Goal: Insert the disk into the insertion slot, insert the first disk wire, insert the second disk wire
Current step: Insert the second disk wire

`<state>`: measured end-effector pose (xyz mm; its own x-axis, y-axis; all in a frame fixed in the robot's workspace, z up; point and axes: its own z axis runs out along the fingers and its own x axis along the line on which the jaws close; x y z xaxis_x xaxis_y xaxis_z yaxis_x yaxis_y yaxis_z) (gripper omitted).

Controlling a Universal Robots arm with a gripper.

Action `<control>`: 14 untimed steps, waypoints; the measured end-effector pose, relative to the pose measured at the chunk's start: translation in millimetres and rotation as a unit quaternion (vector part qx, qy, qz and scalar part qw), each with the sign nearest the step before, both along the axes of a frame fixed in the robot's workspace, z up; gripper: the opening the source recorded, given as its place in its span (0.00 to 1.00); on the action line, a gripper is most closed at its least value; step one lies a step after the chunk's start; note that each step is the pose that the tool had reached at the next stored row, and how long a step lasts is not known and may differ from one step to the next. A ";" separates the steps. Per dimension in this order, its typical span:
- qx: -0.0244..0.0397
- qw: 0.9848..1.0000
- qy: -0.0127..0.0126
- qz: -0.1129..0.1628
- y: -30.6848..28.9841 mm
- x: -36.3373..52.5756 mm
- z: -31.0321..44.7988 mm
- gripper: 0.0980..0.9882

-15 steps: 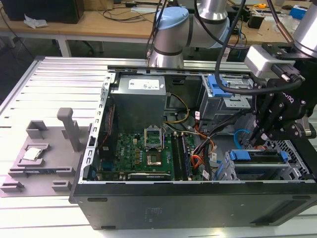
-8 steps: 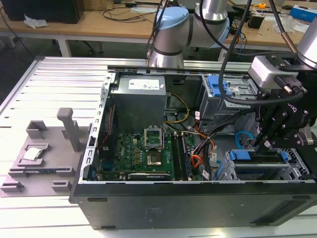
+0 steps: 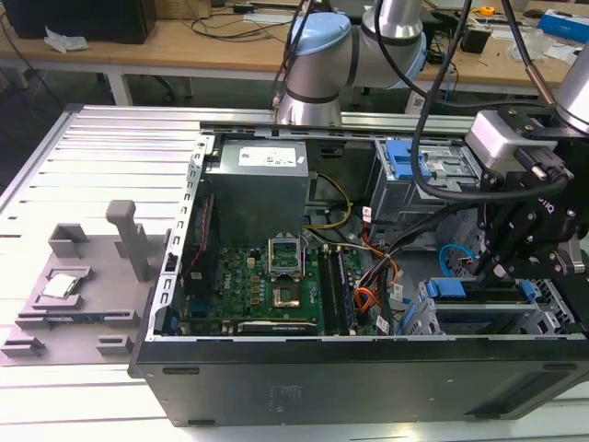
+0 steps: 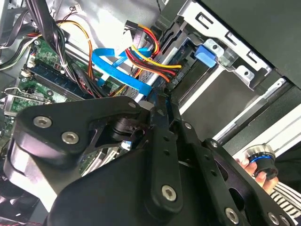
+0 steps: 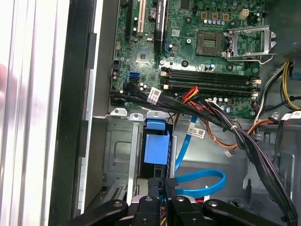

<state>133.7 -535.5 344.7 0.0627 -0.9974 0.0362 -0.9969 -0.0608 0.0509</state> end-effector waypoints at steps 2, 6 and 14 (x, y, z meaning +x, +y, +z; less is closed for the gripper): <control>0.000 1.000 0.000 0.000 0.0 0.6 -0.3 0.07; 0.000 1.000 0.000 0.000 0.0 0.9 -1.4 0.07; 0.000 1.000 0.000 0.000 0.0 1.0 -2.7 0.07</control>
<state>134.7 -535.5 342.0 0.0626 -0.9974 0.0360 -0.9969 -0.0608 0.0509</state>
